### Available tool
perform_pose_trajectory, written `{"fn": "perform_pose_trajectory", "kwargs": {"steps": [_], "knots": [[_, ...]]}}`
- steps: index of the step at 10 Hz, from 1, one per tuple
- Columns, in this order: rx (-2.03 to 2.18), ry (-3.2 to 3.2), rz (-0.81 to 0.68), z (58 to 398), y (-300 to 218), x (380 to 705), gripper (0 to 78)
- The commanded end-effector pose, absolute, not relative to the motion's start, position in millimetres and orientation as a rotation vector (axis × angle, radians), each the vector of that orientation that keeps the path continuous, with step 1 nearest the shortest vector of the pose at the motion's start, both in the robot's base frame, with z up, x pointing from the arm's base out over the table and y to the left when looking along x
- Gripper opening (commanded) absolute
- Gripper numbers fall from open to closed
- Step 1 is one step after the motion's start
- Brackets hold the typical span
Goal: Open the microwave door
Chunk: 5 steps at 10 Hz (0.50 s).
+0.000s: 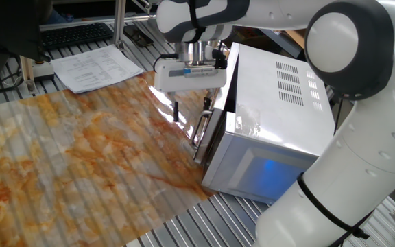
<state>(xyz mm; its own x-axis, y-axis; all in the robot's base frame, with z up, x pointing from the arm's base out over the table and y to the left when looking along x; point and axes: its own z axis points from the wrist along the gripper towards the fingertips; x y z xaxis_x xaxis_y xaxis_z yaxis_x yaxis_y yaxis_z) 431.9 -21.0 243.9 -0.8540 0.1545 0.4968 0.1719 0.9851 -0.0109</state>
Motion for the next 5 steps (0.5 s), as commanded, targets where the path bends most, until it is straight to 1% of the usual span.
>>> {"fn": "perform_pose_trajectory", "kwargs": {"steps": [1,2,4,5], "knots": [[-0.214,-2.656,0.042,248,-16,439,77.5],[-0.098,-2.719,0.123,249,-15,443,77.5],[-0.101,-2.716,0.119,252,-13,453,77.5],[-0.07,-2.74,0.161,256,-11,462,77.5]]}}
